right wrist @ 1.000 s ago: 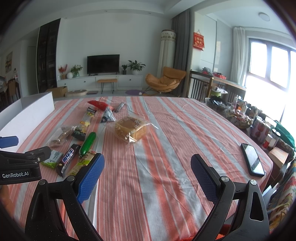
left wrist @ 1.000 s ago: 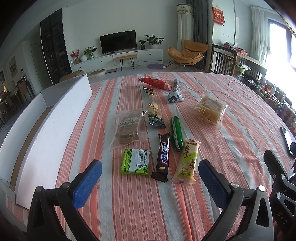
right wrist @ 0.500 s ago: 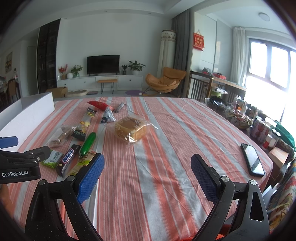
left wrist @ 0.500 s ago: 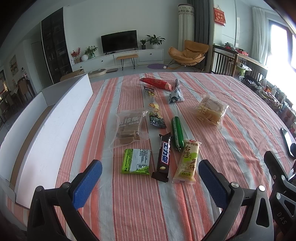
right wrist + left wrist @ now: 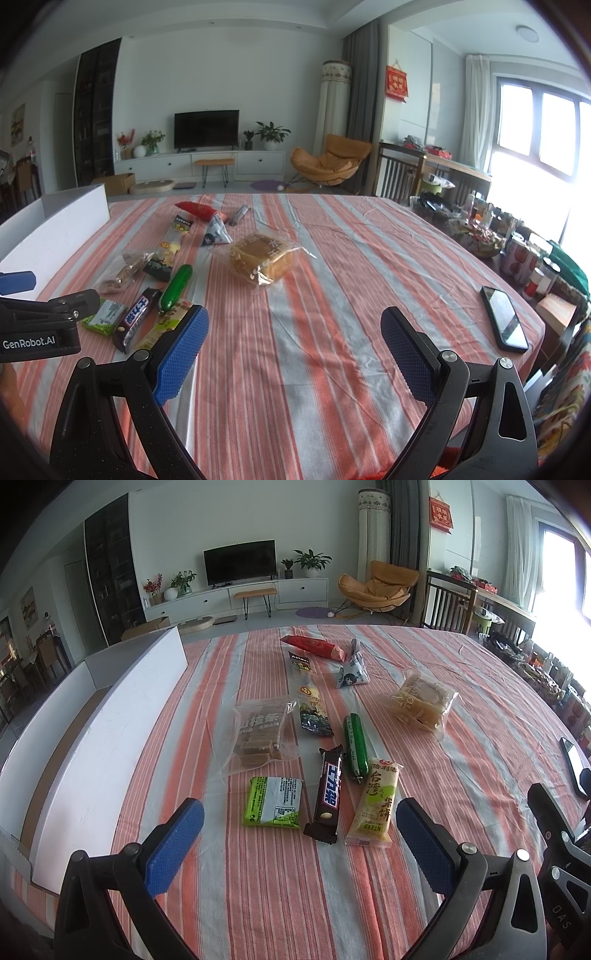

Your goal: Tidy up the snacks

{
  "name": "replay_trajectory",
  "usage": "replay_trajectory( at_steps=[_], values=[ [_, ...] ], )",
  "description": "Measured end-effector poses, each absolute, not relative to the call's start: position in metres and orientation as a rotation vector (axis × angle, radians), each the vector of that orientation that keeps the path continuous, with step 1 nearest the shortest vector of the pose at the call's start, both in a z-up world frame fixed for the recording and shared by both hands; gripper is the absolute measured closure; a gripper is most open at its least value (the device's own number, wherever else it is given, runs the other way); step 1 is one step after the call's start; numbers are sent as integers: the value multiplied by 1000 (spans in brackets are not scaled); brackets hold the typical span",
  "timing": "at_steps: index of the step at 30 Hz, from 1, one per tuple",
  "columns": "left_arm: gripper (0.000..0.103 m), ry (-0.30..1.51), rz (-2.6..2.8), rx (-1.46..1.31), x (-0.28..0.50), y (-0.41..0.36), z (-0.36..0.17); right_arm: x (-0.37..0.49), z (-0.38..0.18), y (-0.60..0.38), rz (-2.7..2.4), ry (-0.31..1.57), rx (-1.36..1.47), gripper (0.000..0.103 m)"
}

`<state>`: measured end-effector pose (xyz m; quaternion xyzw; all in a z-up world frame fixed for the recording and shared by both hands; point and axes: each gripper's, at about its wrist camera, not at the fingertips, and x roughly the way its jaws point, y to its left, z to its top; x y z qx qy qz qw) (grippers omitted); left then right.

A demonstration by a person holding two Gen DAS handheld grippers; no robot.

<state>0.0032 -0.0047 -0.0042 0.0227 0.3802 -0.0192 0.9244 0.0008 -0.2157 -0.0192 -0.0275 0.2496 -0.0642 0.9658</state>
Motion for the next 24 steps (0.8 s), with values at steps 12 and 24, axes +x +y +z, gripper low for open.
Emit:
replay_trajectory(
  at_steps=[12,24],
  values=[
    [0,776,-34,34,2,-2,-2,1,-20,-216,-130,505,-55,7],
    [0,778,-33,26,3,1,0,1,-20,-217,-130,505,-54,7]
  ],
)
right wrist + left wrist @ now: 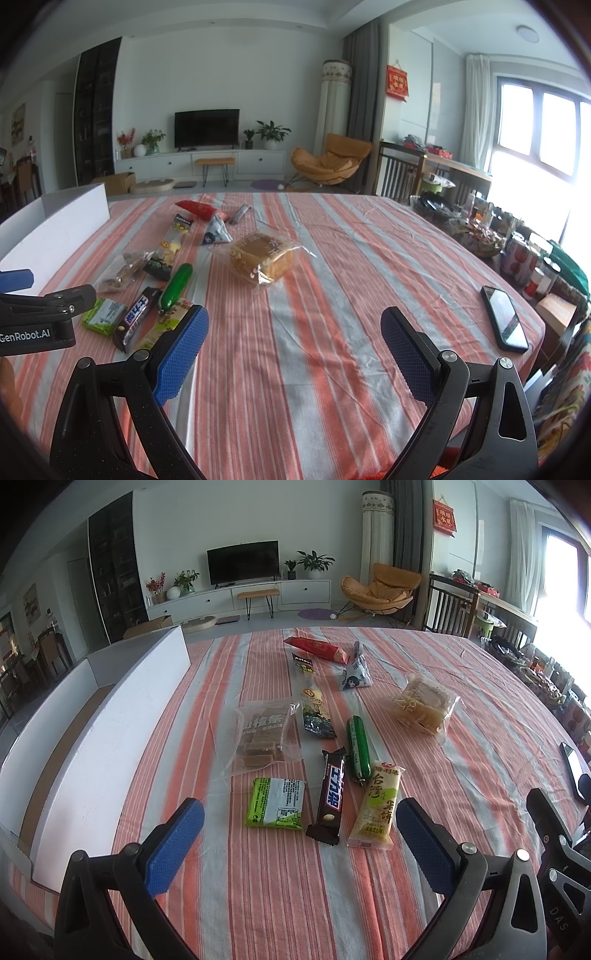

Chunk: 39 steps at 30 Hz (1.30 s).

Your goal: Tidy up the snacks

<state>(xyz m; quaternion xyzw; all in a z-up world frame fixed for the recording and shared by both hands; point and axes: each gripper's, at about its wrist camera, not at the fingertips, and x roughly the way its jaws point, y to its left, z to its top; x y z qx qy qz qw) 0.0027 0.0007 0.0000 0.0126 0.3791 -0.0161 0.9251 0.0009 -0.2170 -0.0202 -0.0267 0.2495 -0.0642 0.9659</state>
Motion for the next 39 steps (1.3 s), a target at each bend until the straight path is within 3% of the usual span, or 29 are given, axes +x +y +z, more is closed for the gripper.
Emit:
replay_trajectory(
  at_steps=[23,39],
  values=[
    [0,779,-26,25,3,5,-3,1,-21,-218,-129,507,-52,7],
    [0,898,-12,97,-2,20,-33,8,-24,-227,-107,571,39,7]
  ],
)
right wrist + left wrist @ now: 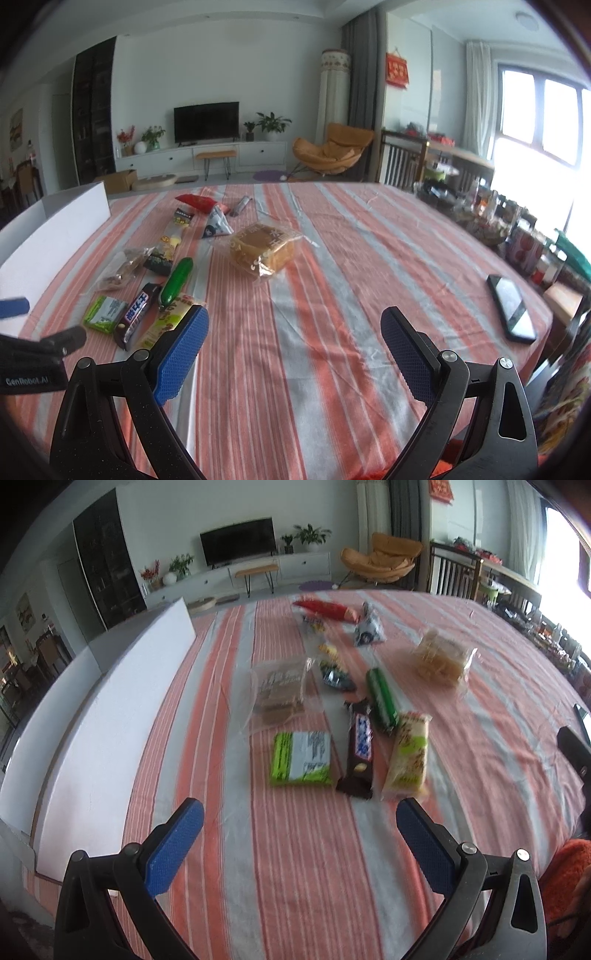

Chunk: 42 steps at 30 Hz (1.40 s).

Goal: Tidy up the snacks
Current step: 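Reach the left tool to the green biscuit pack while the right tool reaches the cream cake bar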

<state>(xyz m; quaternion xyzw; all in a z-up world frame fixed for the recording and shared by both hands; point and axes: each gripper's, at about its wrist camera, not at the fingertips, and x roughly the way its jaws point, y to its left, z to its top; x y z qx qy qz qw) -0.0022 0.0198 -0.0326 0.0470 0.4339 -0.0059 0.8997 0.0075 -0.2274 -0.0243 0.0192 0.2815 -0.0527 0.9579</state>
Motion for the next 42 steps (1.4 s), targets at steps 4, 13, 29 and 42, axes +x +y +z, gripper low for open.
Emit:
replay_trajectory(
  at_steps=[4,13,29,42],
  values=[
    [0,939,-2,76,1,29,-44,17,-35,-257,-112,646,201,7],
    [0,1023,8,101,11,36,-76,34,-51,-255,-53,798,239,7],
    [0,1056,10,-4,23,60,-98,75,-86,-165,154,863,60,7],
    [0,1041,-48,23,22,63,-98,75,-83,-212,74,860,283,7]
  ],
)
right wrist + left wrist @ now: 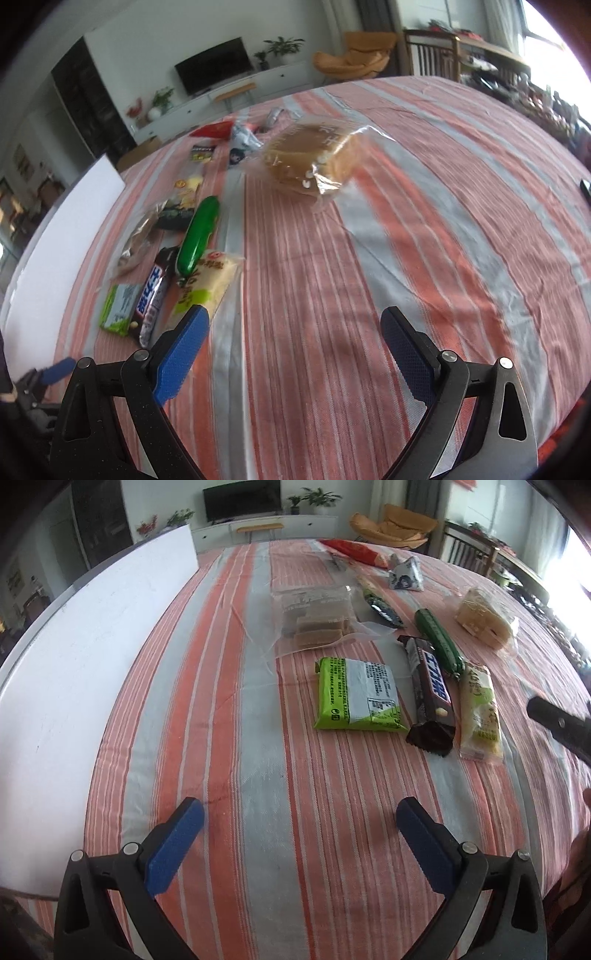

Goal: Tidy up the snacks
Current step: 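Reach the left tool to the green biscuit pack while the right tool reaches the cream cake bar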

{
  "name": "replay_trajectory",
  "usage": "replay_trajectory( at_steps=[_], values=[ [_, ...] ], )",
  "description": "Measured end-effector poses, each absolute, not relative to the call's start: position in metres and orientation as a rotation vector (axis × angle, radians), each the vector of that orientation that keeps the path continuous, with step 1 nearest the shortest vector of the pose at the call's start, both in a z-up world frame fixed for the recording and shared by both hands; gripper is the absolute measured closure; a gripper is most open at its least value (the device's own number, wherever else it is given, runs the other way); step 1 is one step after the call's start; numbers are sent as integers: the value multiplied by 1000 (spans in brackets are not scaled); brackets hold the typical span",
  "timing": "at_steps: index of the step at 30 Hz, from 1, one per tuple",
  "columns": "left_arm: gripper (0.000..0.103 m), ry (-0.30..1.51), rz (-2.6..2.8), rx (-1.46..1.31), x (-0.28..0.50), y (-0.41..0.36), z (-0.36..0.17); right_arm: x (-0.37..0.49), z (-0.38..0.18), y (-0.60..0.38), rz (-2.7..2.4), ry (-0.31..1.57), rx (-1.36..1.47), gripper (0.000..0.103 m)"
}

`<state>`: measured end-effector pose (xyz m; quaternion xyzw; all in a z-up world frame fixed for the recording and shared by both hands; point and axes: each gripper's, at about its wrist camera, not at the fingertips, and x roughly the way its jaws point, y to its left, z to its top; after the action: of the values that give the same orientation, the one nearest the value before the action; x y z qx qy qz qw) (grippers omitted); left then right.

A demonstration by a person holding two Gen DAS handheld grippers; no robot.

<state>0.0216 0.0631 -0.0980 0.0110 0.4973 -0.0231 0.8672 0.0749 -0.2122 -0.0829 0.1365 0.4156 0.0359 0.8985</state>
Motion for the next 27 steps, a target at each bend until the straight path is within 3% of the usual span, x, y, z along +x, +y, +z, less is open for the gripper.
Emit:
replay_trajectory(
  at_steps=[13,21,26,27],
  values=[
    [0,1110,-64,4,25,77,-96,111,-98,-148,106,927,-4,8],
    [0,1118,-140,-160,78,79,-82,89,-97,-205,1,900,158,8],
    [1,1097,-165,-22,114,48,-80,88,-98,-201,-13,902,122,7],
    [8,1109,-157,12,117,44,-84,90,-99,-199,-16,906,108,6]
  ],
)
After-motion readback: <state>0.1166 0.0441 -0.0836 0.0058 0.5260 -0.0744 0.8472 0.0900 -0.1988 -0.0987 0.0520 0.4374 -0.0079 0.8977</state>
